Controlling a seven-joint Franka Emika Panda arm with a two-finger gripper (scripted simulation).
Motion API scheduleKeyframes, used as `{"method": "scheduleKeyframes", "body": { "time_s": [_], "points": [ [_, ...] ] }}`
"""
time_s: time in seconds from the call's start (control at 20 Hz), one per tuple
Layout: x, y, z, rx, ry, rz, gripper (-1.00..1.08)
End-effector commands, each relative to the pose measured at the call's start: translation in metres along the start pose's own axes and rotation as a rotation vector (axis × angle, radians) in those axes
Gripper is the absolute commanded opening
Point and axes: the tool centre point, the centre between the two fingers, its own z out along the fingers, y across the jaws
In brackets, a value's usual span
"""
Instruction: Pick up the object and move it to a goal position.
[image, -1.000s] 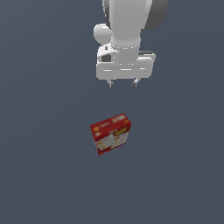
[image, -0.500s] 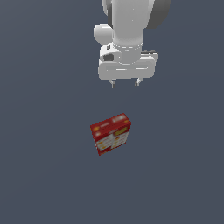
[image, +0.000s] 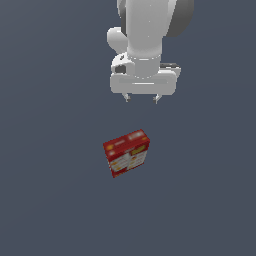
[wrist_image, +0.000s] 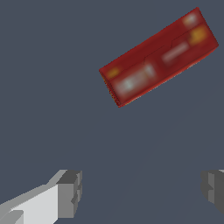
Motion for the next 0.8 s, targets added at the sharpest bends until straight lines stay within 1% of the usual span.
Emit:
{"method": "scheduleKeyframes", "body": {
  "time_s": [0.0, 0.75],
  "points": [
    [0.006, 0.002, 0.002, 0.0, 0.001, 0.049, 1.0],
    [0.057, 0.018, 0.023, -0.005, 0.015, 0.457, 1.0]
  ]
}}
